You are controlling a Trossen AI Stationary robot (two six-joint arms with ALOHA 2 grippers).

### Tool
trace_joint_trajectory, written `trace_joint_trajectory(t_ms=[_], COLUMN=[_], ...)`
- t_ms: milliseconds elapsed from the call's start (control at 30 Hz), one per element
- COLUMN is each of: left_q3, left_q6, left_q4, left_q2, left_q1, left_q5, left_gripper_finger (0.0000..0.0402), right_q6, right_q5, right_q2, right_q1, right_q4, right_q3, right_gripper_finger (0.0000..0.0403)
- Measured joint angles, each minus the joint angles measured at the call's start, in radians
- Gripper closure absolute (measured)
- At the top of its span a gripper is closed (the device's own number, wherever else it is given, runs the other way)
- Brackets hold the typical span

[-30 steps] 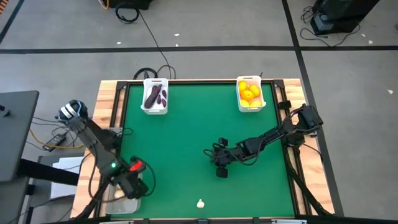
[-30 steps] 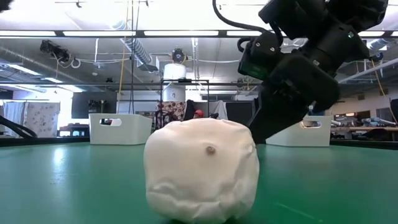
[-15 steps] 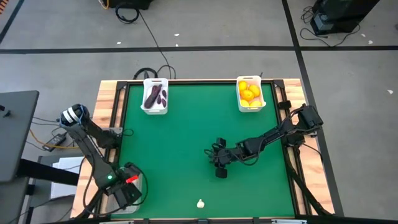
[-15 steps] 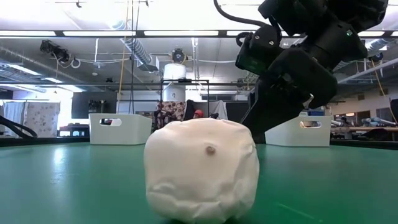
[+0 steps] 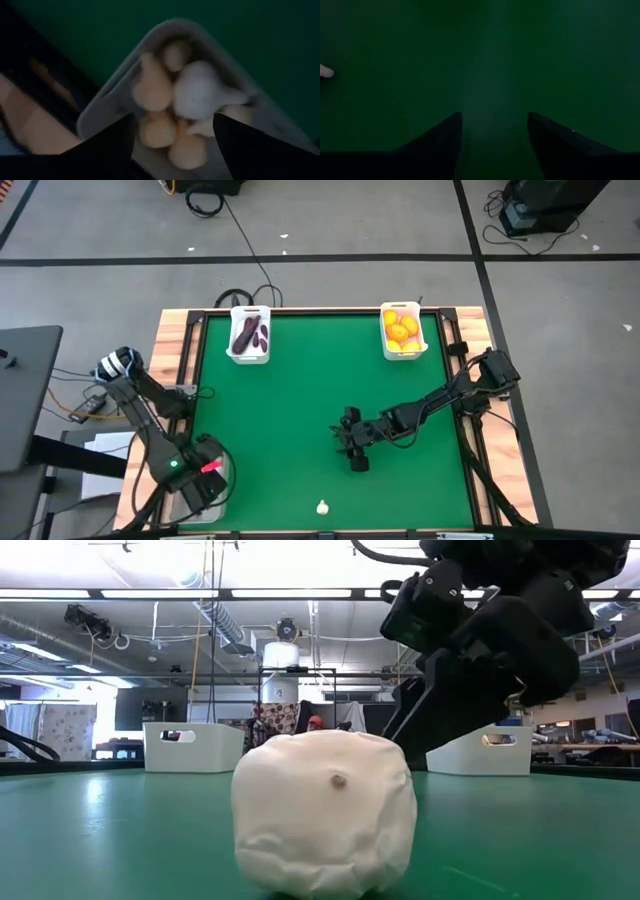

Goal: Sort produce into baskets
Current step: Put the garlic on the gray bin

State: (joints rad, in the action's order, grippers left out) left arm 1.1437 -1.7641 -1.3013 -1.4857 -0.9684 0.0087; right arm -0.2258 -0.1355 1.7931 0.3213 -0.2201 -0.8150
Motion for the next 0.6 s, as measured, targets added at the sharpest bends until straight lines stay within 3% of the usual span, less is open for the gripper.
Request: trace_joint_trajectory(t_ms=[100, 167, 333, 600], left_q3=[0.064, 0.106, 0.132, 0.099], left_q6=[0.0, 0.034, 0.33, 0.676], left_q4=[0.013, 0.035, 0.275, 0.645], left_q2=[0.0, 0.0, 0.0, -0.106], left_q1=[-0.001, 0.0, 0.002, 0.07], left_q5=[-0.118, -0.261, -0.582, -0.761], left_gripper_finger=[0.0123, 0.0122, 0.0122, 0.0122], right_q6=[0.08, 0.152, 0.184, 0.166], right_q5=[0.051, 0.124, 0.381, 0.362], right_q2=[0.0, 0.0, 0.0, 0.045], right_q1=[0.004, 0.013, 0.028, 0.095], right_q4=[-0.028, -0.065, -0.22, -0.22], right_q3=[0.0, 0.0, 0.0, -0.029], right_gripper_finger=[0.0165, 0.0166, 0.0167, 0.0165])
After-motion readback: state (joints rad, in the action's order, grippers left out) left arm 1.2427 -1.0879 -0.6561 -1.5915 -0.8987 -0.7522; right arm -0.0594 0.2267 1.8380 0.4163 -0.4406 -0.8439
